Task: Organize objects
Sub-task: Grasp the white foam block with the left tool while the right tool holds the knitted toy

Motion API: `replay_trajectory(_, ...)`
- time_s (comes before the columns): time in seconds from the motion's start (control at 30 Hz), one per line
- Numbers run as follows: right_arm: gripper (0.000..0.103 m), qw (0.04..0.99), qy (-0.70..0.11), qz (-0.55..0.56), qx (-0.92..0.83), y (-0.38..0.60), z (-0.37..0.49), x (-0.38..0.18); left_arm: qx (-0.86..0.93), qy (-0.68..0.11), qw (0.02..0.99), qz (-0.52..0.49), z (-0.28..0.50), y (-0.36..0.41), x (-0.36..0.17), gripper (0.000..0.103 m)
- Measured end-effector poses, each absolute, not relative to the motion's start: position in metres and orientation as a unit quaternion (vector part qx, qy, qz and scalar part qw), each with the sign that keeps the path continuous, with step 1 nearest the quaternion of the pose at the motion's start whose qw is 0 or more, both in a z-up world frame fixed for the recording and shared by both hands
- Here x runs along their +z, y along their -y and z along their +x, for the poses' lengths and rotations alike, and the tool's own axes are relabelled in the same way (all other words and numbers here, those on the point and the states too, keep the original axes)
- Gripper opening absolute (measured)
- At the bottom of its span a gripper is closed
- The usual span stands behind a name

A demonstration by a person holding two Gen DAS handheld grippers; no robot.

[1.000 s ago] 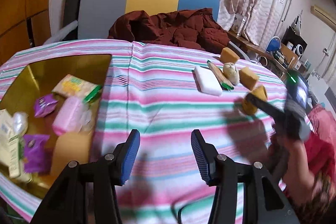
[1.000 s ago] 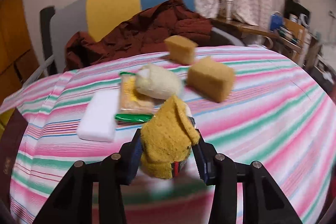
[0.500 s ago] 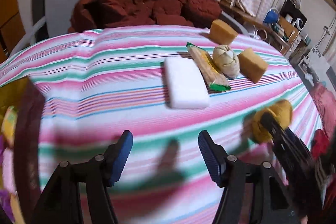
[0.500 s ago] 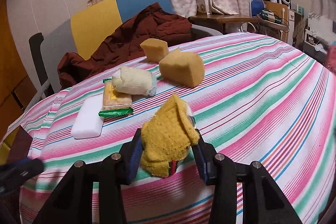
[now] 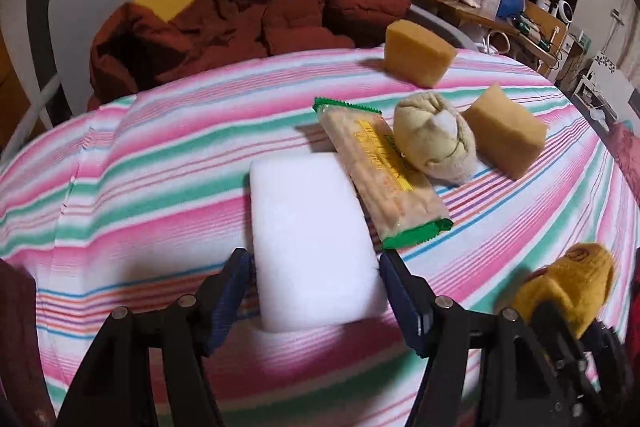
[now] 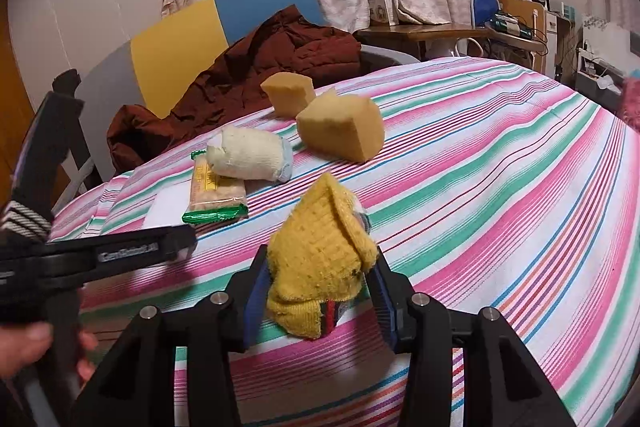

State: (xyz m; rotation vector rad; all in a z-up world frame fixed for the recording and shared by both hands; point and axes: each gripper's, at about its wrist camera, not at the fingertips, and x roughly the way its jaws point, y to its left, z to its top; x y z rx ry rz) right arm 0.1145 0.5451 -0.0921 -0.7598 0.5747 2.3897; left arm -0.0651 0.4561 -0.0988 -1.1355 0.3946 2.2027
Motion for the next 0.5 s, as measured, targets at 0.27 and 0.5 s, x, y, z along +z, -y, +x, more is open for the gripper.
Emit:
replay_trajectory(0.27,0.048,0.279,-0.215,-0.284,0.892,-0.545,0.115,-0.093,0.840,-0.134,0.331,-0.409,-0.064,-0.440,-0.098,0.059)
replay_trajectory(0.5,0.048,0.284,-0.204,-0.285,0.892,-0.542,0.114,-0.092,0.847,-0.128,0.325,-0.401,-0.056,-0.422,-0.096,0.058)
